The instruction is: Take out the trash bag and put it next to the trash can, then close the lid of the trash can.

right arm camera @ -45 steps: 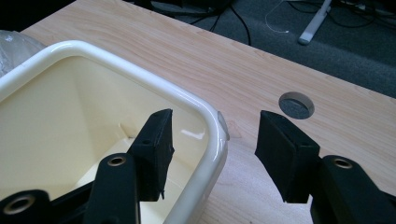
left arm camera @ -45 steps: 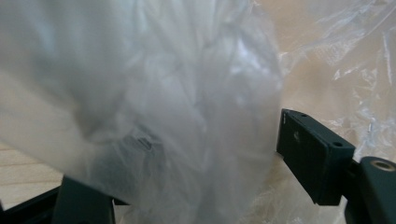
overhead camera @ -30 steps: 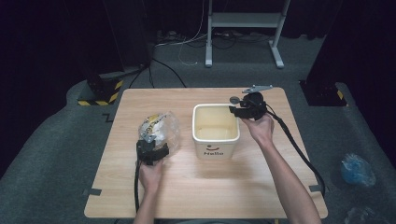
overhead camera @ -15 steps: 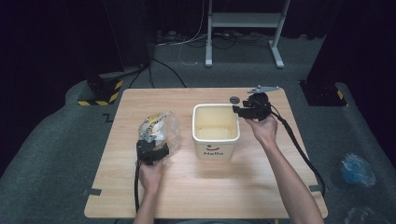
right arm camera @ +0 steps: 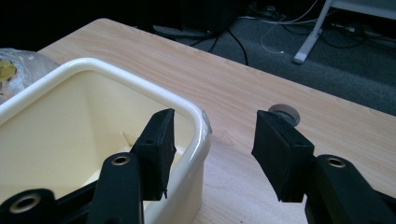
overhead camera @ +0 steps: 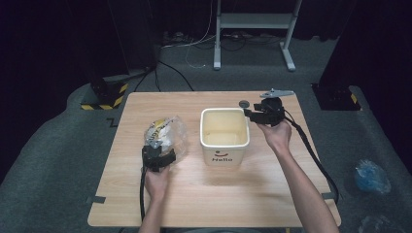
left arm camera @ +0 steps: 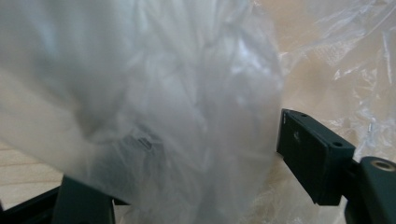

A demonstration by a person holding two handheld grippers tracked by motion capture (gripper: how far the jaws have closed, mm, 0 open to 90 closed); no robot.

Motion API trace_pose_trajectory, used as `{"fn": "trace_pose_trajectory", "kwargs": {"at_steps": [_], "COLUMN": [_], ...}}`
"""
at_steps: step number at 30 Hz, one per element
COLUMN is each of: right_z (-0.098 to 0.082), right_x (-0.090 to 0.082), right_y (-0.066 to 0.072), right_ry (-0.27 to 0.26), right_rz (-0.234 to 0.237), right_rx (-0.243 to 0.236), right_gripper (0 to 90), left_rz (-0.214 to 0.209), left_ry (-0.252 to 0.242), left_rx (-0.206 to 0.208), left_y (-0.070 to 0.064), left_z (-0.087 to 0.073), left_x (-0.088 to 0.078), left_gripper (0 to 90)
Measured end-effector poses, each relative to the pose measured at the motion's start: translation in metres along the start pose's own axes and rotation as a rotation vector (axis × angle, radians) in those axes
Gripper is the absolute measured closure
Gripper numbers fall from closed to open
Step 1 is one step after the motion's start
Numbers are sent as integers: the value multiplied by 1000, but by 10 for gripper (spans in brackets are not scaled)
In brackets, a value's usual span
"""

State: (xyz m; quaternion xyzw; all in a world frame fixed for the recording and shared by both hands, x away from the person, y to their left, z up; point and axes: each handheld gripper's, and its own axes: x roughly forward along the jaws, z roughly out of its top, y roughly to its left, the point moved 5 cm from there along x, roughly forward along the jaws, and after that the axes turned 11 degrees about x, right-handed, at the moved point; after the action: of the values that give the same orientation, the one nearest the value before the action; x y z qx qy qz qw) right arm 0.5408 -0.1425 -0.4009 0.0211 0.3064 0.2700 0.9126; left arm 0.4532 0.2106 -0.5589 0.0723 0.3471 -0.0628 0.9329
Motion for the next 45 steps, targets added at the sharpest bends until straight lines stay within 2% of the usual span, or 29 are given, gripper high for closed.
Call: {"fn": "trace_pose_trajectory", "kwargs": {"at_steps": [19,30,45], "right_z": [4,-1,0], "right_x": [-13,-22,-33], "right_y": [-1,-11,-6], "right_ry": [-26,-42,-80], "right_rz": [-14,-22,-9], "right_rx": [-7,18,2], "right_gripper": [490,495,488], "left_rz": [-4,-1,-3], "left_ry": [-5,-4,-4], "left_rx": [-9,-7,-8], "left_y": [0,0,0], "left_z": [0,0,0], "left_x": [0,0,0], "left_gripper": [298,298,298]}}
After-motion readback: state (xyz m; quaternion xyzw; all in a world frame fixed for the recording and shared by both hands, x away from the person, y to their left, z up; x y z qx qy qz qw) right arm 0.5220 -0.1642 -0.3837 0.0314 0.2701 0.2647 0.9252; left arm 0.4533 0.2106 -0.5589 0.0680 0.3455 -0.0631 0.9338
